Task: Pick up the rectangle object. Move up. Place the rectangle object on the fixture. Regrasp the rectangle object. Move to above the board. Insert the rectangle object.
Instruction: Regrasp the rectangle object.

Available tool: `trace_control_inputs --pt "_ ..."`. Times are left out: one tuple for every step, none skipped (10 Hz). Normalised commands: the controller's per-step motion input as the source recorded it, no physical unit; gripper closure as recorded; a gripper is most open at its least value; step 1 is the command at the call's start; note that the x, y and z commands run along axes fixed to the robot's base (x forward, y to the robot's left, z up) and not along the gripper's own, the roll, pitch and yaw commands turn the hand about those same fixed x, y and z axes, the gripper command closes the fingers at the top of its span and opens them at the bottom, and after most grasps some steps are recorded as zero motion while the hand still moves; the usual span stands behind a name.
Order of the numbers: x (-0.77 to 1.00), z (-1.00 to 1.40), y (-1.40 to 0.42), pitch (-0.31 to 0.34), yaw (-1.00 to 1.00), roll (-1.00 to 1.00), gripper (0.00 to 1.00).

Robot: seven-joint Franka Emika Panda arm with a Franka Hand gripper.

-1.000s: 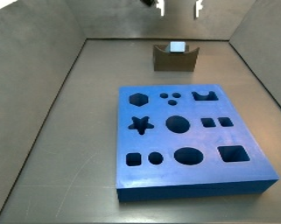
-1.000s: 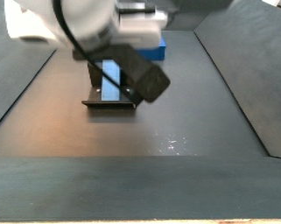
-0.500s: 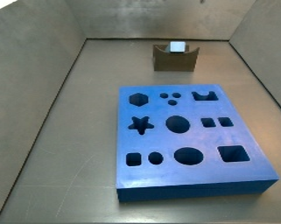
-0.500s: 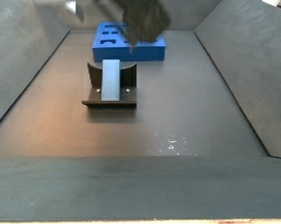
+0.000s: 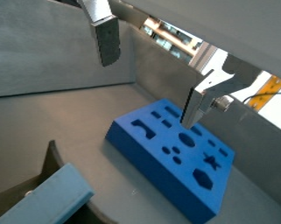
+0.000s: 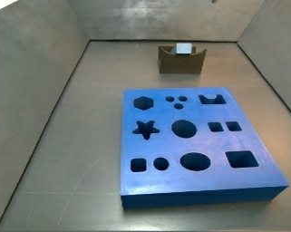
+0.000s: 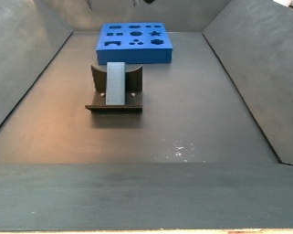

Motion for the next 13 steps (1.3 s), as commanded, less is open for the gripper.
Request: trace_control_inputs --pt "-0.04 0.02 -0.05 0.023 0.02 1.00 0.00" --pt "-0.04 0.02 -0.04 0.020 0.02 1.00 0.00" --pt "-0.05 0.02 -0.03 0.015 0.02 1.00 0.00" --pt "-0.05 0.02 -0.03 0.011 0.02 1.00 0.00" --pt "-0.04 0.01 -0.03 0.006 0.02 1.00 0.00" --pt "-0.04 0.01 -0.02 0.001 0.02 1.00 0.00" --pt "-0.04 0.01 -0.03 -0.005 0.02 1.00 0.00" --pt "-0.04 0.01 -0.03 -0.008 0.02 1.00 0.00" --pt "-0.04 0.01 -0.02 -0.014 0.02 1.00 0.00" --pt "-0.04 0.01 -0.02 -0.019 0.02 1.00 0.00" --pt "-0.03 0.01 -0.03 -0.024 0.02 1.00 0.00" --pt "-0.03 0.01 -0.02 -0.029 0.02 1.00 0.00" --pt "-0.03 0.02 -0.02 -0.033 0.02 1.00 0.00"
